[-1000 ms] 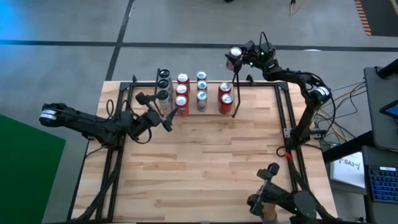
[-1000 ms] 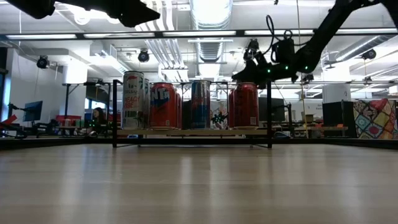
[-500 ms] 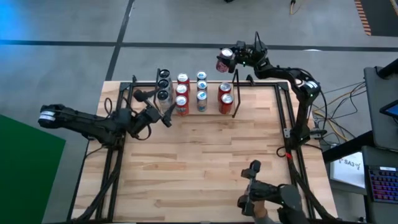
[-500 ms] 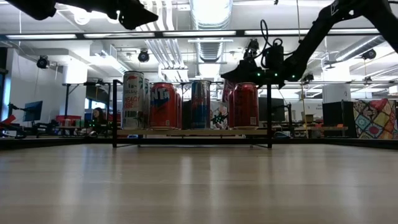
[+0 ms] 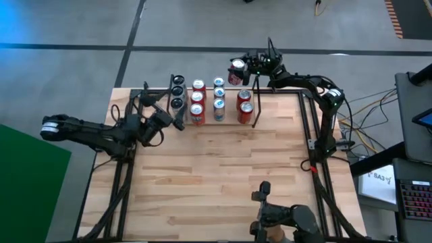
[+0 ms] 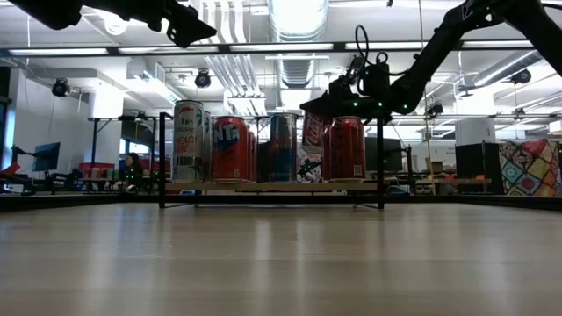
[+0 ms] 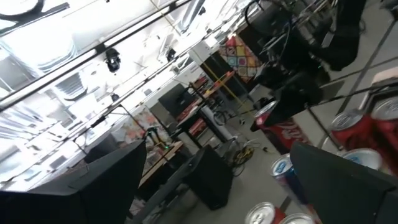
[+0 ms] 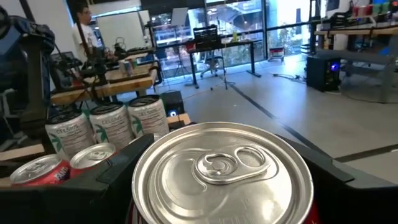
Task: Place canned beverage on shelf
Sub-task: Put the red soda on the shelf aligned with the other red soda cans
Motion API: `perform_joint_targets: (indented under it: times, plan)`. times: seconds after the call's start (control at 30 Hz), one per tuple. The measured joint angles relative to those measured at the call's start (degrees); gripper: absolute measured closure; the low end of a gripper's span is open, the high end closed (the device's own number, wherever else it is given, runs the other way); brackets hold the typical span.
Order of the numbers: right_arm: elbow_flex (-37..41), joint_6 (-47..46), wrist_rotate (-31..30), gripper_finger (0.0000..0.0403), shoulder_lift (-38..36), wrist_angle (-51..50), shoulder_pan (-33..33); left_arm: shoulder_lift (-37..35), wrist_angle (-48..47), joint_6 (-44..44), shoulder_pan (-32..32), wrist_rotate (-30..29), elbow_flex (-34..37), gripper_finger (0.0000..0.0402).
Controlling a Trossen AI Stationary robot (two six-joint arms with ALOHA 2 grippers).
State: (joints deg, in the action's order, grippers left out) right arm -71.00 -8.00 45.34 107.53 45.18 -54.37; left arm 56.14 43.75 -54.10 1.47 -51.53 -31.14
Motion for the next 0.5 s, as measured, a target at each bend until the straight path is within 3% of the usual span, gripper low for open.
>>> perform_joint_targets:
  times: [0.3,0.5]
  plan:
    - [-2.9,9.4,-0.3,0.0120,-0.1,-10.0,2.7,-0.4,0.3,-4.7,-2.7,-0.9,0.0,0.0018]
    - [-2.9,11.7,-1.8,0.0120,-0.1,-10.6,3.6,-2.2,0.3,-6.3,-2.8,-3.5,0.0,0.0018]
